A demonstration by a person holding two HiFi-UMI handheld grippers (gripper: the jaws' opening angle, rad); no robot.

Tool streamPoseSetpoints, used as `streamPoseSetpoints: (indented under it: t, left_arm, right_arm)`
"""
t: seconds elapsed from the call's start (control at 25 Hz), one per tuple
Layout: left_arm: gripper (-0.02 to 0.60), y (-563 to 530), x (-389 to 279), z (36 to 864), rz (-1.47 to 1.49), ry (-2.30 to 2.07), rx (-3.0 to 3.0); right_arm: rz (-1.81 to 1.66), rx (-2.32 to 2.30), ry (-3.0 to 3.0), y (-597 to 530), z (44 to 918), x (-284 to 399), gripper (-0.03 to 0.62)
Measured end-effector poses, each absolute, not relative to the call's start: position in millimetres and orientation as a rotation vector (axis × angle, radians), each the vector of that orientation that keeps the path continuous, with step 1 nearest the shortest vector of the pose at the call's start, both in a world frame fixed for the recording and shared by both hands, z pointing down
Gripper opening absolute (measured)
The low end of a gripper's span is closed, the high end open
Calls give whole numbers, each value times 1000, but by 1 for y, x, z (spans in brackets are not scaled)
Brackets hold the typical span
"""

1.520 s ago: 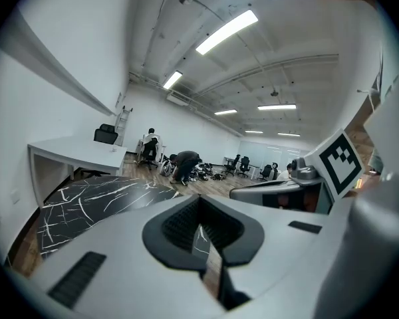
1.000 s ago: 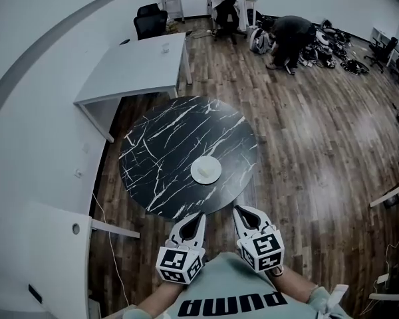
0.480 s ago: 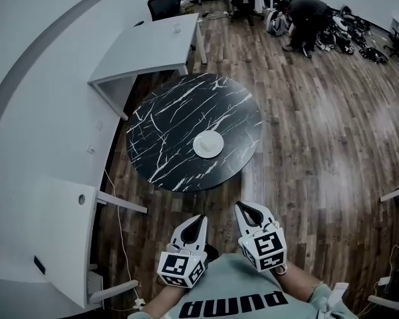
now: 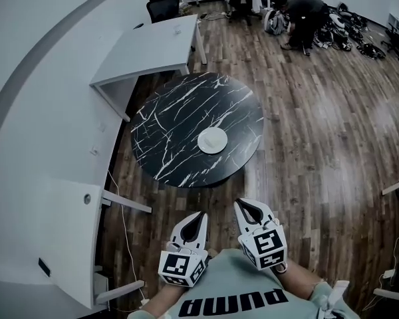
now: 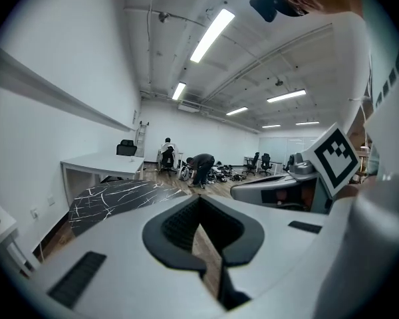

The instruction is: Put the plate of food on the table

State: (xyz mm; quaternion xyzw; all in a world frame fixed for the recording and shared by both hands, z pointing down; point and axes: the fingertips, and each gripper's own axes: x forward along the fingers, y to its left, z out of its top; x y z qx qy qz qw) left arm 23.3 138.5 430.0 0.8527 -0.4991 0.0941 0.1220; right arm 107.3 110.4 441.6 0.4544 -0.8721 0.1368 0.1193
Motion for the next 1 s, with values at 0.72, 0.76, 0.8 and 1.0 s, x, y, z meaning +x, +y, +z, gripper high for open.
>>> streamPoseSetpoints:
  t: [0.72,0.76,0.8,1.0]
  left_arm:
    - [6,159,-22,441,246,-1375,2525]
    - [6,160,-23,441,244,-1372,2528]
    - [6,161,-24,441,243,-1369,2531]
    - [6,162,-30,439,238,-1368,2541]
  right_arm:
    - [399,1437,-2442,145,443,68,8]
    - [401,1445,-2438,146,443,68,8]
    - [400,1453,-2435,146,443,68,8]
    - [384,1465,-2435,147,439,62,8]
